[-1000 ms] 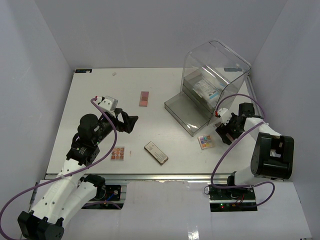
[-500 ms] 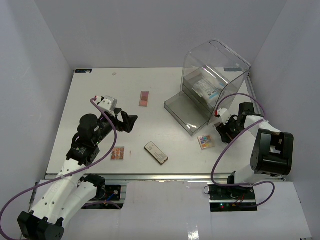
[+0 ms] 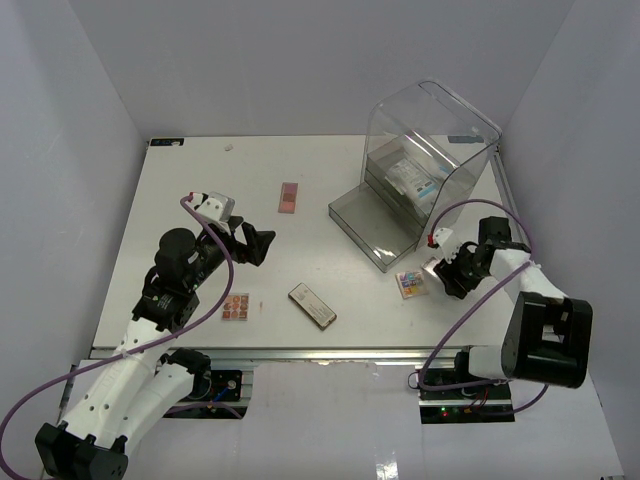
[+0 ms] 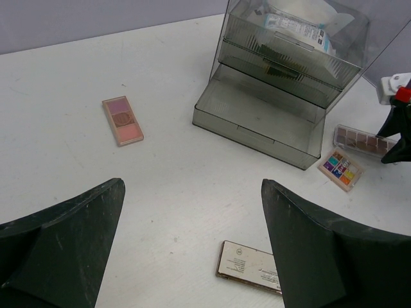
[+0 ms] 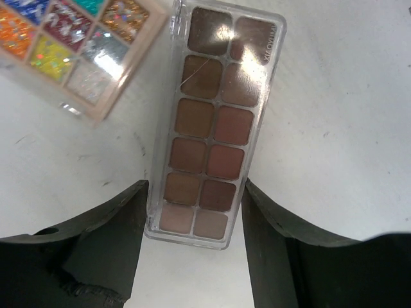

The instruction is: Organize the makeup

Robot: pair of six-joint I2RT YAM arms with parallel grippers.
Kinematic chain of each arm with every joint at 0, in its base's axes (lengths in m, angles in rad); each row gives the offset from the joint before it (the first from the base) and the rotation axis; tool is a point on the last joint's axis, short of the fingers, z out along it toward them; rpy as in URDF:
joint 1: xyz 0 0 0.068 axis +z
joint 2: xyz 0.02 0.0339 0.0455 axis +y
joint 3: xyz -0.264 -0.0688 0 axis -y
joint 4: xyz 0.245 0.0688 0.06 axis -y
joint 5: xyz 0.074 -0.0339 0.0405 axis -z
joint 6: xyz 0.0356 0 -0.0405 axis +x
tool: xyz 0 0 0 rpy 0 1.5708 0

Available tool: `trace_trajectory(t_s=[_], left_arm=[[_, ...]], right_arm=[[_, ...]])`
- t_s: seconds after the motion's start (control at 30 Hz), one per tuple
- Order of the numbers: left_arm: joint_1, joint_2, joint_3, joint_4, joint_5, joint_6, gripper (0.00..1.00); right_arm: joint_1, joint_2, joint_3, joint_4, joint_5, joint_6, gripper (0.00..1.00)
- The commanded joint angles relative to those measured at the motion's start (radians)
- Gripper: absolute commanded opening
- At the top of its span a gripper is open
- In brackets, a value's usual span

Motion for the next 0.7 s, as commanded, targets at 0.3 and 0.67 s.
trace_trajectory(t_s=[0.3, 0.67], left_arm=[[0.002, -0.001, -0.002, -0.01, -0.014, 0.008, 0.98], [0.002, 0.055, -0.002, -0.018, -0.025, -0.002, 0.98]], right_arm=[[0.049, -0.31, 0.114, -0.337, -0.266, -0.129, 0.31], [0.529, -0.208, 0.267, -0.127, -0.144, 0.249, 0.3]])
